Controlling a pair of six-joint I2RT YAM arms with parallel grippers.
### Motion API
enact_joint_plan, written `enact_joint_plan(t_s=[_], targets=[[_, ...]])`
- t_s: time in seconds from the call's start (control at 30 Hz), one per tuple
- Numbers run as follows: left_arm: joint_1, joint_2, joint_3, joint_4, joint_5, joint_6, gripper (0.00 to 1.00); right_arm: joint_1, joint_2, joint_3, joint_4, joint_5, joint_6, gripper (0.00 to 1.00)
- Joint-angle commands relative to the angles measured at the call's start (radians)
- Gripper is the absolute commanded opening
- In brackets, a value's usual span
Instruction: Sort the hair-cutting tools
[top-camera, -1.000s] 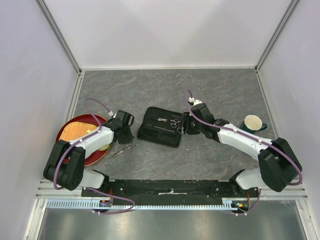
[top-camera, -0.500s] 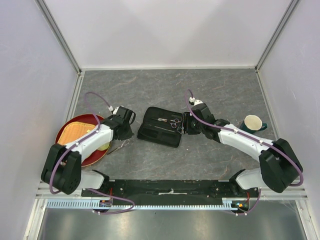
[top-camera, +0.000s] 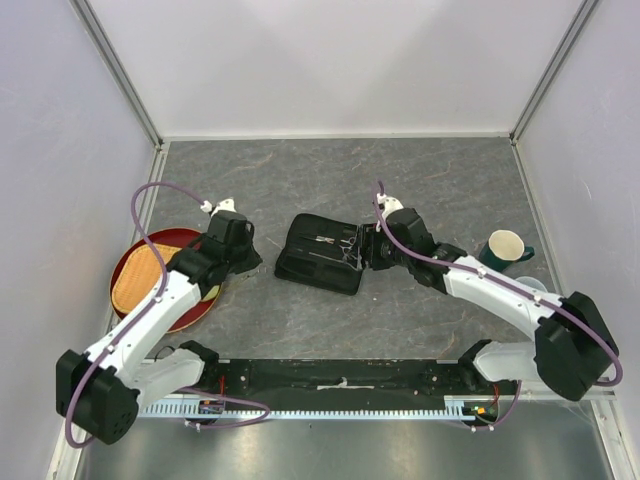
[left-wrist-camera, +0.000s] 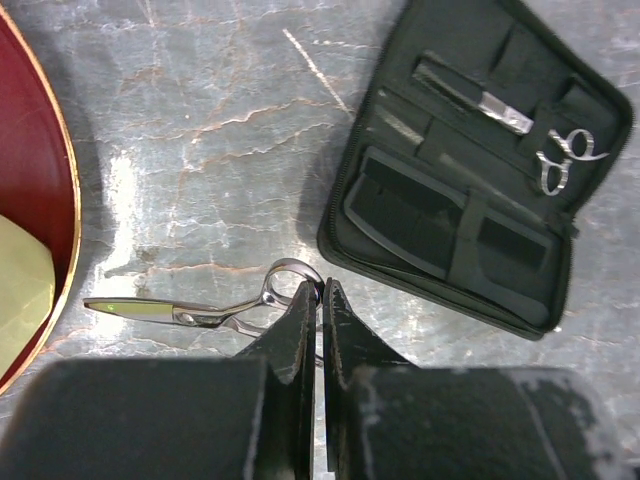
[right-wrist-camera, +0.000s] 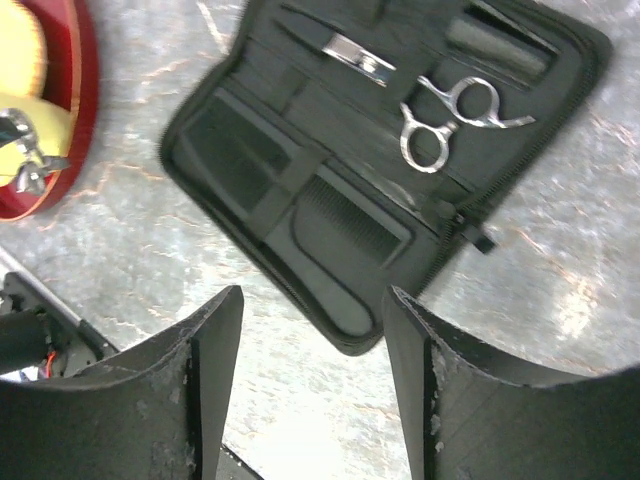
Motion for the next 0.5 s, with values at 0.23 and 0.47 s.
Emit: enact_joint_plan(t_s=[0.23, 0.47], targets=[[-0.006, -0.123, 0.124, 0.004, 0.117, -0.075, 0.02, 0.156, -0.152, -0.135, 0.376, -0.040, -0.108, 0.71], [-0.006, -0.165, 0.147, 0.142, 0.211, -0.170, 0.02, 0.360, -0.174, -0.192, 0.612, 0.180, -0.226, 0.73]])
